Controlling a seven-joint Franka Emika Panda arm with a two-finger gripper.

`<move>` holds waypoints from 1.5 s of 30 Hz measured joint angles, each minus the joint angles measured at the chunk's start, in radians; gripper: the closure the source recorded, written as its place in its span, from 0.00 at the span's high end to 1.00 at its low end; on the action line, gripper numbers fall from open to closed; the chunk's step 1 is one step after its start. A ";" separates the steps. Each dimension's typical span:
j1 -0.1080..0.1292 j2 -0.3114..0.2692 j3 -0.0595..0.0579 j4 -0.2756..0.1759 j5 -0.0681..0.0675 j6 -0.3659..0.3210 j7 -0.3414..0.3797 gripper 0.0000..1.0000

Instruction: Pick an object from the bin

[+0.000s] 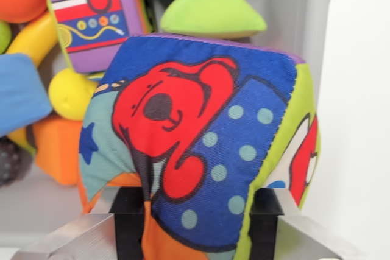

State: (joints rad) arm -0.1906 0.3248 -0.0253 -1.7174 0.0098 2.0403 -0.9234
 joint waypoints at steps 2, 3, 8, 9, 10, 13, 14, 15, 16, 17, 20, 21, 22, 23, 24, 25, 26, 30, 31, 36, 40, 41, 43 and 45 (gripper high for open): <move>0.000 -0.007 0.000 0.014 0.000 -0.021 0.000 0.00; 0.000 -0.009 0.000 0.017 0.000 -0.026 0.000 0.00; 0.000 -0.023 0.000 0.052 0.000 -0.074 0.000 0.00; 0.000 -0.025 0.000 0.059 0.000 -0.083 0.000 0.00; 0.000 -0.027 0.000 0.066 0.000 -0.092 0.000 0.00; 0.000 -0.033 -0.001 0.089 0.000 -0.121 0.000 0.00; 0.000 -0.035 -0.001 0.097 0.000 -0.131 0.000 0.00; 0.000 -0.037 -0.001 0.105 0.000 -0.140 0.000 0.00; 0.000 -0.037 -0.001 0.109 0.000 -0.145 0.000 0.00; 0.000 -0.039 -0.001 0.119 0.000 -0.157 0.000 0.00; 0.000 -0.042 -0.001 0.143 0.000 -0.183 0.000 0.00; 0.000 -0.042 -0.001 0.151 0.000 -0.192 0.000 0.00; 0.000 -0.042 -0.001 0.154 0.000 -0.196 0.000 0.00; 0.000 -0.043 -0.001 0.162 0.000 -0.203 0.000 0.00; 0.000 -0.043 -0.001 0.170 0.000 -0.211 0.000 0.00; 0.000 -0.043 -0.001 0.177 0.000 -0.219 0.000 0.00; 0.000 -0.044 -0.001 0.184 0.000 -0.227 0.000 0.00; 0.000 -0.044 -0.001 0.208 0.000 -0.252 0.000 0.00; 0.000 -0.045 -0.001 0.215 0.000 -0.258 0.000 0.00; 0.000 -0.045 -0.002 0.240 0.000 -0.283 0.000 0.00; 0.000 -0.045 -0.002 0.253 0.000 -0.296 0.000 0.00; 0.000 -0.045 -0.002 0.255 0.000 -0.299 0.000 0.00; 0.000 -0.045 -0.002 0.259 0.000 -0.303 0.000 0.00; 0.000 -0.045 -0.002 0.262 0.000 -0.306 0.000 0.00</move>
State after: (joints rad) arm -0.1906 0.2800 -0.0271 -1.4557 0.0095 1.7348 -0.9234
